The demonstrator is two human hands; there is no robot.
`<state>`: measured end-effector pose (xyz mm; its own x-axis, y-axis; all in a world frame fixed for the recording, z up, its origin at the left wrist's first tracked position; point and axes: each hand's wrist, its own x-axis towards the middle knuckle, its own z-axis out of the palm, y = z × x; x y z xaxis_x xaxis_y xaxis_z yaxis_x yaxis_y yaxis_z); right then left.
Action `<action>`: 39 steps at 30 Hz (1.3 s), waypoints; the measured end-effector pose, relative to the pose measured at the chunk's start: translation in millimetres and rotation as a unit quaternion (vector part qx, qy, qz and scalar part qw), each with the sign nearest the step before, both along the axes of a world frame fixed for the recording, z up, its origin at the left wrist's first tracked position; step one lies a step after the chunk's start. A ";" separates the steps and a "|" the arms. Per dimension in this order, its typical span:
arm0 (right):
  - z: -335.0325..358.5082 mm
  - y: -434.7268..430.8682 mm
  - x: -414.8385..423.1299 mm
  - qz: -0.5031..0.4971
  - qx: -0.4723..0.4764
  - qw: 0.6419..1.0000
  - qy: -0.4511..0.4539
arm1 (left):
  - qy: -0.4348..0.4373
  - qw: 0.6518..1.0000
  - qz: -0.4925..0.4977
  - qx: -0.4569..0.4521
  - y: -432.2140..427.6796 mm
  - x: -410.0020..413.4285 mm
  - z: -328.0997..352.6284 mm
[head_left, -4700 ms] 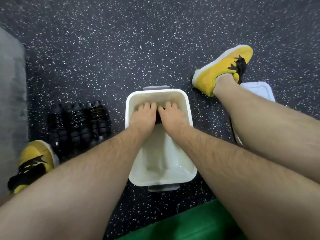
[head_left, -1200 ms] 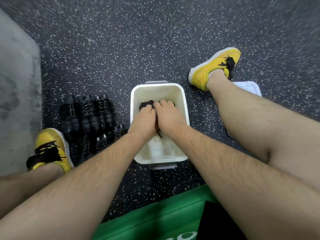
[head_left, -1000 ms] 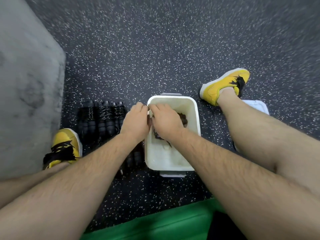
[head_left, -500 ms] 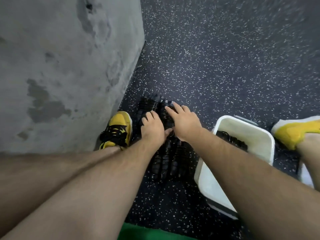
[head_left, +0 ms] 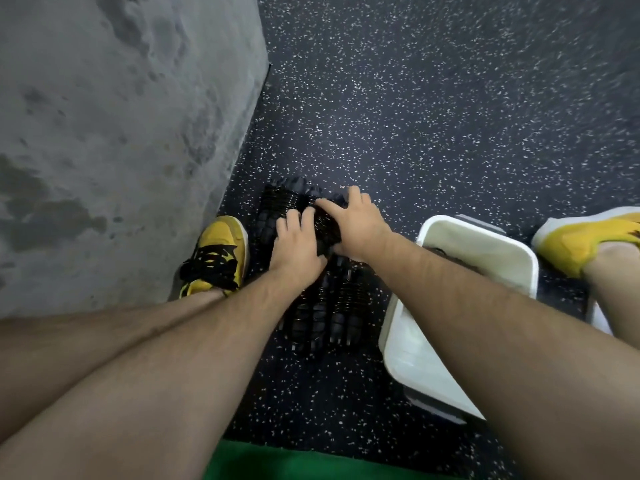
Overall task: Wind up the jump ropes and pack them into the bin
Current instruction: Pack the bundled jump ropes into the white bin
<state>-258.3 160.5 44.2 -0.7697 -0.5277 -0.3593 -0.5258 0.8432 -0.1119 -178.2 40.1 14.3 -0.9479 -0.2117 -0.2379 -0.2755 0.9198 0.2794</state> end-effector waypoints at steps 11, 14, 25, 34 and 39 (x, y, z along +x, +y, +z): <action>82.1 139.3 56.3 -0.060 -0.067 0.993 0.081 | 0.071 0.955 -0.276 0.088 67.5 3.4 89.2; 87.3 183.6 82.6 -0.087 -0.065 0.993 0.050 | 0.035 0.939 -0.325 0.104 100.8 14.8 93.8; 25.8 213.6 135.4 -0.138 0.045 0.986 -0.081 | -0.109 0.917 -0.382 -0.030 179.0 46.3 41.8; -7.4 207.9 147.5 -0.191 0.029 0.974 -0.116 | -0.132 0.913 -0.383 -0.046 196.2 54.0 3.8; -22.4 204.8 148.9 -0.198 0.040 0.974 -0.104 | -0.138 0.913 -0.375 -0.076 201.1 60.6 -6.5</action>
